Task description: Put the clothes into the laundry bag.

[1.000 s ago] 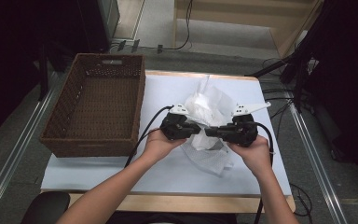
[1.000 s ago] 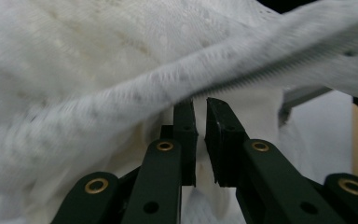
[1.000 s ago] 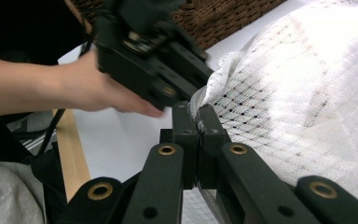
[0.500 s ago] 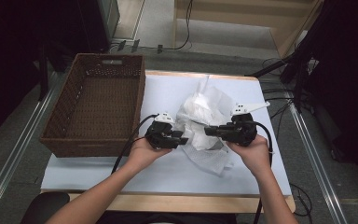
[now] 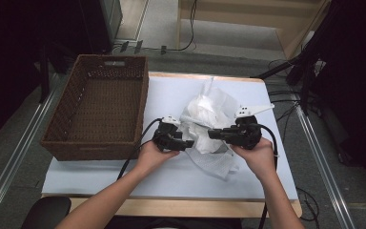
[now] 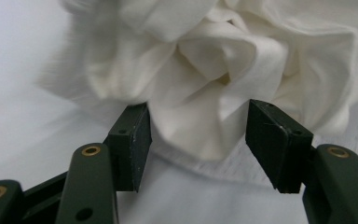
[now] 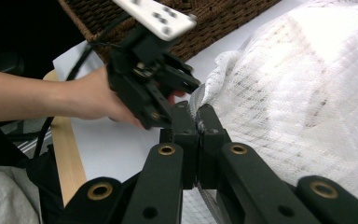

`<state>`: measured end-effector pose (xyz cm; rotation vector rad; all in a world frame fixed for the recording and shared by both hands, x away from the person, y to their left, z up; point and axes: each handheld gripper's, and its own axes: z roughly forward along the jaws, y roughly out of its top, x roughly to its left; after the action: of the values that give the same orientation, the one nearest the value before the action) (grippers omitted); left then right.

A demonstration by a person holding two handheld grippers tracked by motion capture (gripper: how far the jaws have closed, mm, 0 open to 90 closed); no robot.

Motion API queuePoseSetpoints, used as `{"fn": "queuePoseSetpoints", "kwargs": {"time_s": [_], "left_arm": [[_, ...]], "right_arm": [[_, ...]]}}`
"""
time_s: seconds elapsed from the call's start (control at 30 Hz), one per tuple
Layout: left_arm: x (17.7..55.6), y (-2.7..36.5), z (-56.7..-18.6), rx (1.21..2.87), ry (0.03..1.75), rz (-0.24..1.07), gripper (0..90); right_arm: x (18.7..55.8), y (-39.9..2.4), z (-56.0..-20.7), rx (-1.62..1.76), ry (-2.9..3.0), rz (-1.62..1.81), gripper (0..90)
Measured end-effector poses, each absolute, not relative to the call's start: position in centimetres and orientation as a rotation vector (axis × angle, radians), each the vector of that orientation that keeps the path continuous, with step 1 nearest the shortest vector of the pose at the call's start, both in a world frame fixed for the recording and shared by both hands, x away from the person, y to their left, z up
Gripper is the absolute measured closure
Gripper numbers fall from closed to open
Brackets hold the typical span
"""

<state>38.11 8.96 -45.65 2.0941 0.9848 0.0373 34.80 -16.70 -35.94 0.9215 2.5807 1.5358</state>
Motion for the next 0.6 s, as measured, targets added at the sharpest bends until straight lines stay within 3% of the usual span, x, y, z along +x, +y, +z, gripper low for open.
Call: {"fn": "queuePoseSetpoints", "kwargs": {"time_s": [0.13, 0.27, 0.3, 0.6], "left_arm": [[38.9, 8.3, -46.3, 2.054, 1.004, 0.017, 52.7], [38.7, 8.0, -45.6, 2.018, 0.963, 0.039, 81.4], [38.4, 8.0, -45.1, 2.012, 0.94, 0.048, 84.7], [36.7, 6.2, -41.0, 1.963, 0.771, 0.076, 87.3]], "right_arm": [[34.7, -16.6, -35.9, 0.922, 2.581, 1.533, 90.0], [34.8, -16.7, -36.0, 0.919, 2.579, 1.538, 90.0], [34.8, -16.7, -36.0, 0.922, 2.576, 1.539, 90.0], [34.7, -16.5, -35.9, 0.917, 2.557, 1.522, 90.0]]}}
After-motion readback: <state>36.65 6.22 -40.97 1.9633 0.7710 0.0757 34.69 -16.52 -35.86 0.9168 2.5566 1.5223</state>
